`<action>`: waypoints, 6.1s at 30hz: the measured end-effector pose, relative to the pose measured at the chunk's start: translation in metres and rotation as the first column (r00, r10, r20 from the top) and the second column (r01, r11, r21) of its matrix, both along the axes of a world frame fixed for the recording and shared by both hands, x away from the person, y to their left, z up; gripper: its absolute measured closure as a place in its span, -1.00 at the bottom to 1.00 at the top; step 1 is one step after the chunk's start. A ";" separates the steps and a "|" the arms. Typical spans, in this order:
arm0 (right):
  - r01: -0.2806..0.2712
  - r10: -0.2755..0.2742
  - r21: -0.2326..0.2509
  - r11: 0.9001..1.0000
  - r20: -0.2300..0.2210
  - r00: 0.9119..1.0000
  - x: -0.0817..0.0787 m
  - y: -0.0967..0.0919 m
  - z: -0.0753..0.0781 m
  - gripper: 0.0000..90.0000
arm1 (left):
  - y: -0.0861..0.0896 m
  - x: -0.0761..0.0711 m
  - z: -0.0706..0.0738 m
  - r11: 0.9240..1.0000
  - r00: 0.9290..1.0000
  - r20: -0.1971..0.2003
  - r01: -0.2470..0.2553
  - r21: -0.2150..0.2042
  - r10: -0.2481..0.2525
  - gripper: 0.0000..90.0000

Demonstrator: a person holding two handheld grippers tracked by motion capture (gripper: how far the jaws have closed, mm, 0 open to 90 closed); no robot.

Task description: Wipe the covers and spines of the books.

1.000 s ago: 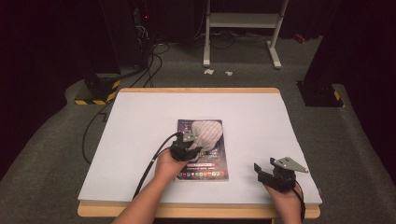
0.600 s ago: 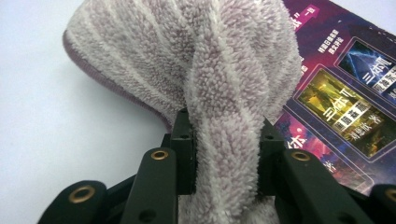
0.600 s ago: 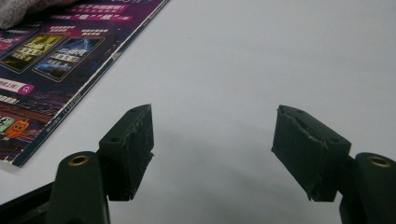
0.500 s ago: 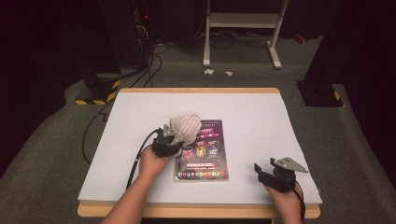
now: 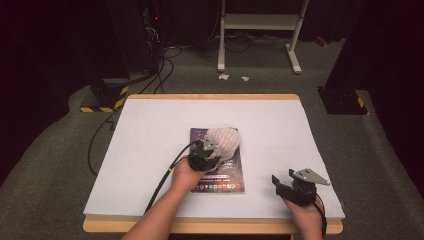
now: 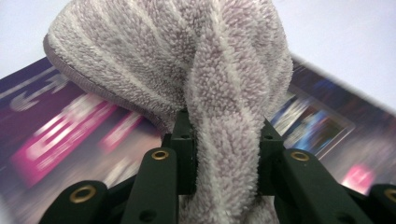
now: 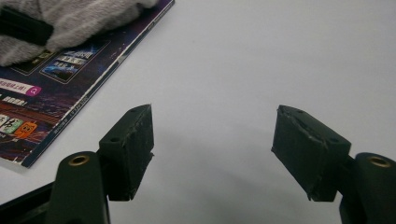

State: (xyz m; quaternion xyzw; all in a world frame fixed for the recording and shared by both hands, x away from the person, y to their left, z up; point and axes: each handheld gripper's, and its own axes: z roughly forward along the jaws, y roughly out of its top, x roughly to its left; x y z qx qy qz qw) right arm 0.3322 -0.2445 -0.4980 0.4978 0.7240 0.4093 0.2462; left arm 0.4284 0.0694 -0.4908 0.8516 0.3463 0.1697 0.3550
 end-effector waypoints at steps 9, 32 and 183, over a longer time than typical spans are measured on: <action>-0.003 0.003 0.001 1.000 -0.001 1.000 0.000 0.000 0.000 -0.36 | -0.052 -0.002 0.000 0.996 0.996 -0.014 0.085 -0.030 -0.085 0.52; 0.011 -0.011 0.001 1.000 -0.005 1.000 0.002 0.001 0.000 -0.35 | 0.062 0.005 -0.004 0.996 0.996 0.010 -0.088 -0.031 0.089 0.51; -0.060 0.060 -0.001 0.998 0.004 0.998 -0.001 0.013 -0.001 -0.34 | 0.190 0.029 0.034 0.914 0.920 0.037 -0.391 0.105 0.389 0.53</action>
